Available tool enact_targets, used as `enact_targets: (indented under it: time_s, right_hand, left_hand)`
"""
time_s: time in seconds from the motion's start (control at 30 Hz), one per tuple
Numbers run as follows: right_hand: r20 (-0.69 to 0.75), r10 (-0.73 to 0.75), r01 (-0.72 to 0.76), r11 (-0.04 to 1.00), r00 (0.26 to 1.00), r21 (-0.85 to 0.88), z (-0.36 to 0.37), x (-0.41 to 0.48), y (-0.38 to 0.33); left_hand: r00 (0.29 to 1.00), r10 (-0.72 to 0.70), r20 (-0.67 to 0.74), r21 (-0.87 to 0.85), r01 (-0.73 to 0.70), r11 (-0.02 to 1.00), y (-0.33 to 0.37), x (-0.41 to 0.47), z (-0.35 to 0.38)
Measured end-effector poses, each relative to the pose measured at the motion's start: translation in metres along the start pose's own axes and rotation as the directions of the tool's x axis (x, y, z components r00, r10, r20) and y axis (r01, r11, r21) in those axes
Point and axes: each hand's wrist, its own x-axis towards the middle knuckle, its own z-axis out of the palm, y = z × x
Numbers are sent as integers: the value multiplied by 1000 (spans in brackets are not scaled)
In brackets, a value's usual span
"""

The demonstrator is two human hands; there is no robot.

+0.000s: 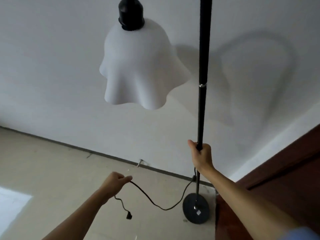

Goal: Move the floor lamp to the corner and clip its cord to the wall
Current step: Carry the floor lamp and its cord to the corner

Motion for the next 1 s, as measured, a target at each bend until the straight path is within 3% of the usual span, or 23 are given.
enact_targets:
  time_s: [0.2, 0.43, 0.67, 1.0]
  right_hand:
    - [221, -97, 106, 994, 971, -33, 102, -5, -54]
    - [462, -164, 187, 982, 872, -4, 260, -35, -109]
    - [566, -207, 224, 974, 798, 41, 431, -66, -169]
    - [662, -263, 211, 964, 702, 159, 653, -83, -266]
  left_hand:
    - [978, -147, -150, -147, 125, 981, -74, -37, -62]
    - [923, -277, -266, -299, 194, 934, -177, -67, -157]
    - [885, -311, -347, -339, 191, 921, -263, -77, -285]
    - [763, -415, -496, -386, 234, 892, -357, -65, -449]
